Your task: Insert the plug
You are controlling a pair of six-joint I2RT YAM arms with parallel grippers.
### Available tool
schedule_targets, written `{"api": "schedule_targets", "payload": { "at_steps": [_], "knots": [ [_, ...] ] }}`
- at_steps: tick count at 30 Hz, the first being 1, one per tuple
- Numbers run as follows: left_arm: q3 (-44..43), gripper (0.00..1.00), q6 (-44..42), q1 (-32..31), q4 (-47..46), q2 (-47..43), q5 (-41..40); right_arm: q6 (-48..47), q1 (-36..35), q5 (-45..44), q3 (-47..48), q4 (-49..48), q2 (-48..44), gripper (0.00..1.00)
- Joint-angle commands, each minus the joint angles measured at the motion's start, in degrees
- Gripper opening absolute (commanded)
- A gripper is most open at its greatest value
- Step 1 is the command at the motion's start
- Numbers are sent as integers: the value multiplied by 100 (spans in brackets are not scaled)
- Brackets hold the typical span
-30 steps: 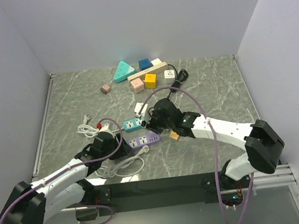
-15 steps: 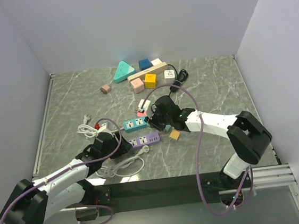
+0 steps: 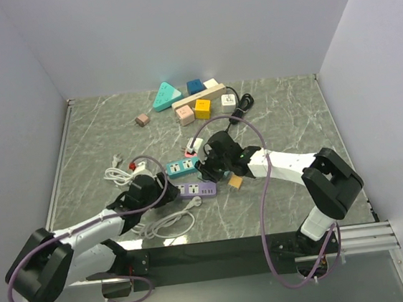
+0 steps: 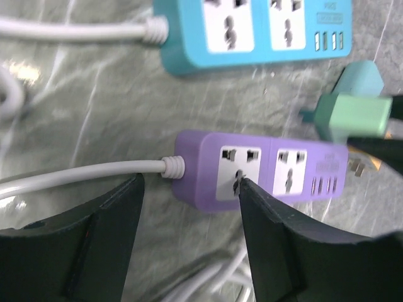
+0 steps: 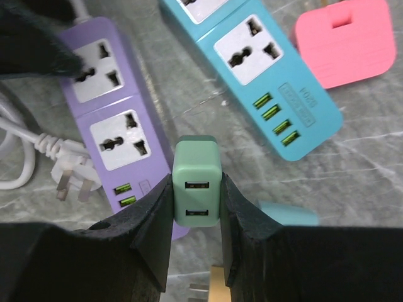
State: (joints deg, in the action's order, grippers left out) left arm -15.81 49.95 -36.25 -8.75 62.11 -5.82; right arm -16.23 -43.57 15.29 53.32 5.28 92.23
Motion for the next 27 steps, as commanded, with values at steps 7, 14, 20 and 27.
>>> {"api": "schedule_targets", "payload": {
  "at_steps": [7, 14, 20, 27],
  "knots": [
    [-818, 68, -688, 21, -1198, 1127, 73, 480, -37, 808, -41, 422, -292, 0],
    [-976, 68, -952, 74, -1217, 1383, 143, 682, -169, -139, 46, 658, -837, 0],
    [-652, 67, -1058, 65, -1243, 919, 213, 770, -266, -175, 459, 1238, -970, 0],
    [-362, 68, -1111, 65, -1032, 390, 354, 630, -424, -289, 1048, 1976, -495, 0]
  ]
}}
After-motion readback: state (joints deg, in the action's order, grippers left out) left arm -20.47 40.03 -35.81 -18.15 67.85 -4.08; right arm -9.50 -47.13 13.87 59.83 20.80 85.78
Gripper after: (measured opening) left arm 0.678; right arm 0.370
